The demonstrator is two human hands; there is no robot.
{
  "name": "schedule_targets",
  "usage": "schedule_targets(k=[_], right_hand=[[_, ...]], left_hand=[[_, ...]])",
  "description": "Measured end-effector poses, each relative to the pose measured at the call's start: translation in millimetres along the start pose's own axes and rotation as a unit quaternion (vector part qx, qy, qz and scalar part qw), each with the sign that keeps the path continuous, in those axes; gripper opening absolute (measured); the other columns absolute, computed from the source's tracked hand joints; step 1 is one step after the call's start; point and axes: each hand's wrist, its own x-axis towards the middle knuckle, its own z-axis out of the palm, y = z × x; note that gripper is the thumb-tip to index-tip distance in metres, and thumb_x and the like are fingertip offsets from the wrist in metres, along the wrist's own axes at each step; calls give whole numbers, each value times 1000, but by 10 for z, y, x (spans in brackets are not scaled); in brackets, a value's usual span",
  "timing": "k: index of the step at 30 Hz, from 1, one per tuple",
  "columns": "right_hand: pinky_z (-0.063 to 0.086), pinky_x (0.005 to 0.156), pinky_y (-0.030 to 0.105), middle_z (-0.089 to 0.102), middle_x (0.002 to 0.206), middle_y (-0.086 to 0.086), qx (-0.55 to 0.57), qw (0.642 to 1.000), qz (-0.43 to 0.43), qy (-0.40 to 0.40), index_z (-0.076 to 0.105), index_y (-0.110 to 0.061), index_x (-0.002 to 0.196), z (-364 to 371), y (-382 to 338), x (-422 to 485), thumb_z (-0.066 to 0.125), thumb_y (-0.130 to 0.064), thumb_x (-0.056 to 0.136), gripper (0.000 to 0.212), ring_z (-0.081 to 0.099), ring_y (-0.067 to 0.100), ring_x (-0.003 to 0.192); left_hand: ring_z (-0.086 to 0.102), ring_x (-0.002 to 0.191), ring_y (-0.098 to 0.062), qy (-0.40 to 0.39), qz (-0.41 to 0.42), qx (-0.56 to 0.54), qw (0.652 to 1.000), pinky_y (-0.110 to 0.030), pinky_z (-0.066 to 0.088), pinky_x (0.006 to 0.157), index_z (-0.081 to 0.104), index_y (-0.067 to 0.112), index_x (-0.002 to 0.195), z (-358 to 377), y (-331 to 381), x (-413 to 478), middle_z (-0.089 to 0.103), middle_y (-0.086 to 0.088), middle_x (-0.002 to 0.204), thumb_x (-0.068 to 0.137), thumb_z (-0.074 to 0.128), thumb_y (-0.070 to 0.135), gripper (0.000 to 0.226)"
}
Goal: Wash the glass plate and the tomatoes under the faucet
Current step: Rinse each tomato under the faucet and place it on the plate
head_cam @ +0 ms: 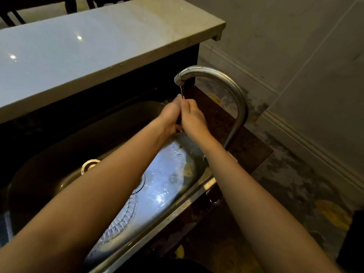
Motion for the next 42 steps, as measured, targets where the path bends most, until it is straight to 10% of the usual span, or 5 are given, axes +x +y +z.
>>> schedule_targets(k=[12,21,28,35,42], right_hand=[[45,43,23,59,63,7,83,972,221,1,60,-7,90,-155,-162,-57,26,-58,92,61,58,19,53],[43,68,34,57,101,7,-123,979,-162,22,47,-15,112,-183,48,-250,29,-42,97,36,54,24,94],[46,51,29,58,77,9,48,981,186,-39,58,-13,94,-155,-165,-53,30,-41,95,40,61,20,61],[38,72,38,63,101,18,-206,972,-99,49,55,-5,103,-61,-111,-112,21,-44,96,52,58,35,94],[48,81,42,60,92,12,-35,995,80,42,57,-14,97,-10,-188,90,30,-37,93,36,58,28,90]], left_hand=[[60,82,-19,70,384,534,750,-30,46,72,57,11,108,-123,-66,-130,63,-10,94,98,35,34,34],[36,36,-9,1,42,273,961,-16,28,32,46,13,69,-83,46,-120,42,1,47,101,17,34,48],[62,72,-34,120,372,708,588,-38,47,55,51,-1,110,-165,-104,-207,62,-18,91,100,29,17,30],[40,46,-13,57,101,301,947,-25,33,46,49,13,68,-145,27,-183,45,-3,55,100,20,34,48],[43,52,-15,107,150,301,935,-25,35,49,47,13,69,-147,-3,-133,46,-5,60,100,22,33,45]])
